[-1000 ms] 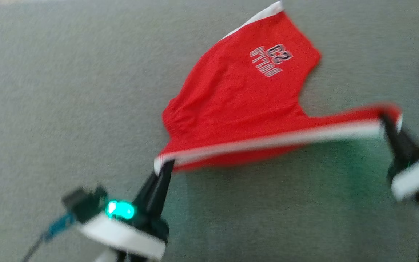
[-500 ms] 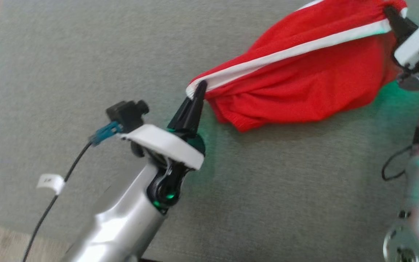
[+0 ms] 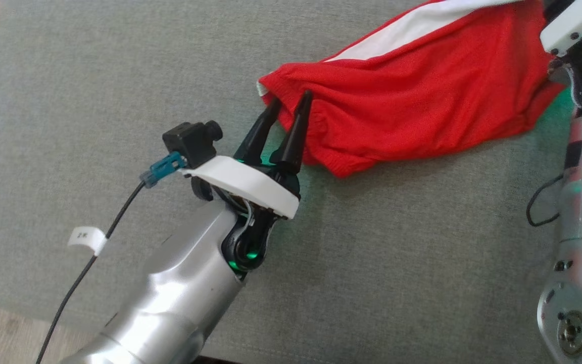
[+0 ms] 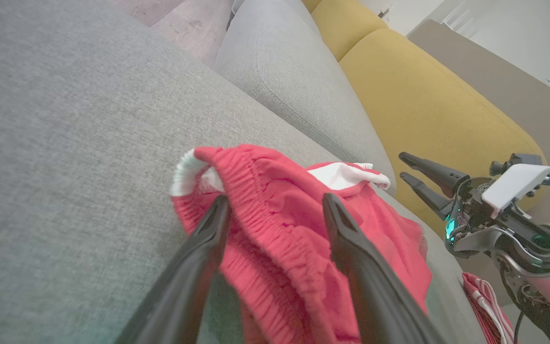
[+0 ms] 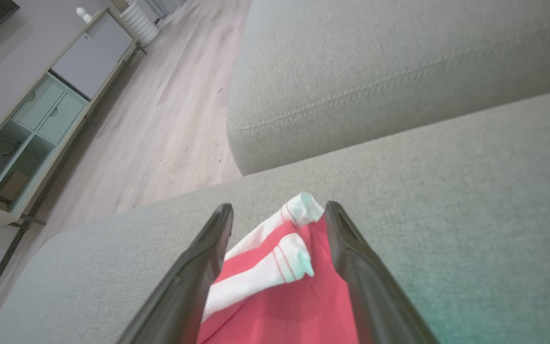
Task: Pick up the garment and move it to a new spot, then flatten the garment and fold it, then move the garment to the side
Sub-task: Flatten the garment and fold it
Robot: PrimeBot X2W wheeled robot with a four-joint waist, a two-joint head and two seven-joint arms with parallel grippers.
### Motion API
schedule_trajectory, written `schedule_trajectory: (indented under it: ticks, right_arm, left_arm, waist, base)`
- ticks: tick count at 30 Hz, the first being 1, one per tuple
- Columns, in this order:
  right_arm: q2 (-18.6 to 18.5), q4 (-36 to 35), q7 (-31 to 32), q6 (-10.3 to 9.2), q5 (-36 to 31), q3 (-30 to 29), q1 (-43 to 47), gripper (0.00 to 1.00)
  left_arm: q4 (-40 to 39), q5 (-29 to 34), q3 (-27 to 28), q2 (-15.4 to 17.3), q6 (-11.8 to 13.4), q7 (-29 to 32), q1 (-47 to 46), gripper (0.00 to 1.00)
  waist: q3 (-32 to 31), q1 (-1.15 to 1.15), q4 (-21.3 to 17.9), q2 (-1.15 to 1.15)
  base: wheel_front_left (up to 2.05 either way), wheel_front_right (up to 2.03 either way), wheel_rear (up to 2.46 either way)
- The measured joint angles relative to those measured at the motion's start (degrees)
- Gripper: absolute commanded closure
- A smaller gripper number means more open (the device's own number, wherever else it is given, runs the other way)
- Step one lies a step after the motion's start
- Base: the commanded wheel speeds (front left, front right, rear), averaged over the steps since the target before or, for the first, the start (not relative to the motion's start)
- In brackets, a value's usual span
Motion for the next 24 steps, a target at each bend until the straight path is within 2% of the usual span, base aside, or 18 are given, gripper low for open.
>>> schedule_trajectory:
  ticks: [5, 9, 11, 13, 19, 24]
  right_arm:
    - [-0.54, -2.5, -3.46, 0.0, -4.06, 5.71, 0.82, 0.0]
    - [-5.87, -5.91, -1.81, 0.0, -10.03, 14.73, 4.35, 0.0]
    - [-8.26, -6.0, 0.29, 0.0, -10.79, 15.39, 6.23, 0.0]
    - [-10.0, -5.95, 1.91, 0.0, -11.87, 15.23, 7.43, 0.0]
    - [-10.05, -4.75, 5.02, 0.0, -13.08, 12.17, 6.93, 0.0]
    - [-9.88, -3.19, 8.76, 0.0, -14.14, 11.78, 4.66, 0.0]
  left_arm:
    - [-0.26, 2.22, 0.02, 1.59, 0.41, -2.29, 0.21, 0.0]
    - [-4.63, 8.08, 0.7, 5.04, 5.21, -3.64, 2.47, 0.0]
    - [-8.15, 13.66, 2.6, 6.47, 8.21, -3.86, 4.66, 0.0]
    - [-13.26, 18.09, 5.39, 6.49, 9.61, -4.03, 7.31, 0.0]
    - [-22.41, 30.39, 11.62, 3.37, 10.07, -4.03, 15.17, 0.0]
    - [-24.61, 36.69, 15.61, 1.43, 7.51, -4.11, 18.27, 0.0]
  waist:
    - [-0.06, 0.0, -1.59, 0.0]
    - [0.27, -0.01, -1.95, 0.0]
    - [0.48, 0.0, -1.62, 0.0]
    - [0.8, -0.01, -1.11, 0.0]
    - [1.85, -0.01, 1.22, 0.0]
    - [2.26, -0.01, 2.24, 0.0]
  base:
    - [0.0, 0.0, 0.0]
    - [0.0, 0.0, 0.0]
    - [0.0, 0.0, 0.0]
    - [0.0, 0.0, 0.0]
    - [0.0, 0.0, 0.0]
    - [0.0, 0.0, 0.0]
